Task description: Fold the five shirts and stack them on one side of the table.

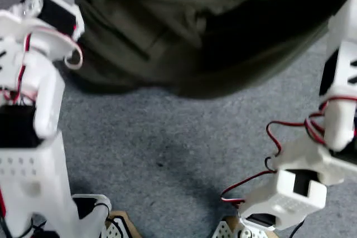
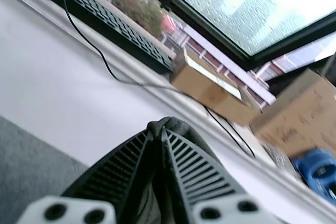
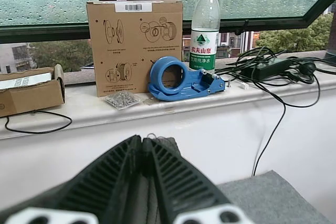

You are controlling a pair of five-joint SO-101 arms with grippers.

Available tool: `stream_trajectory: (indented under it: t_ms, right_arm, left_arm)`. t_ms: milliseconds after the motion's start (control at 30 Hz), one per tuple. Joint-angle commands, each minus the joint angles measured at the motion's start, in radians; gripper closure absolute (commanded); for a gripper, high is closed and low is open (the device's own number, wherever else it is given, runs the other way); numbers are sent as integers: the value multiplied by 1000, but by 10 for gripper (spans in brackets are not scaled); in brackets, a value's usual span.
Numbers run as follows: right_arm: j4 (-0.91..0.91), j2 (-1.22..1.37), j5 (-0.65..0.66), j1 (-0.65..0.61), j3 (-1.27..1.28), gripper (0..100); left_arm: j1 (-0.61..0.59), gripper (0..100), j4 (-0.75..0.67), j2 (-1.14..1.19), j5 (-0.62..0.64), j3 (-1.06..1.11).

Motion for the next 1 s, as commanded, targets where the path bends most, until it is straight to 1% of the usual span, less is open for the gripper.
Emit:
stream_trajectory:
  t_ms: [0, 67, 133, 233, 367, 467, 533, 567, 667, 733, 867, 967]
  right_arm:
    - [73, -59, -5, -16, -87, 993]
    - [140, -73, 17, -35, -87, 993]
    - [165, -82, 37, -53, -84, 993]
    - [165, -101, 37, -18, -25, 993]
    - [159, -154, 40, -24, 150, 993]
    - [150, -170, 41, -51, 292, 993]
    - [122, -157, 41, -76, 389, 993]
    - [102, -145, 41, -85, 440, 993]
    - [21, -101, 41, -113, 578, 993]
    - [-44, -62, 40, -128, 653, 993]
    - [-194, 33, 37, -179, 746, 993]
    - [-321, 122, 37, -236, 780, 993]
  left_arm:
    - [53, 993, 130, -70, 6, -50]
    - [62, 993, 184, -93, 6, -50]
    - [61, 993, 224, -122, 6, -50]
    - [61, 993, 267, -176, 5, -50]
    - [61, 993, 273, -229, 5, -47]
    - [59, 990, 250, -208, 3, 42]
    - [28, 990, 192, -180, 3, 159]
    - [8, 990, 137, -163, 3, 220]
    - [-54, 991, -92, -94, 3, 406]
    - [-90, 992, -229, -42, 3, 492]
    - [-137, 993, -433, 70, 8, 565]
    - [-159, 993, -537, 168, 8, 564]
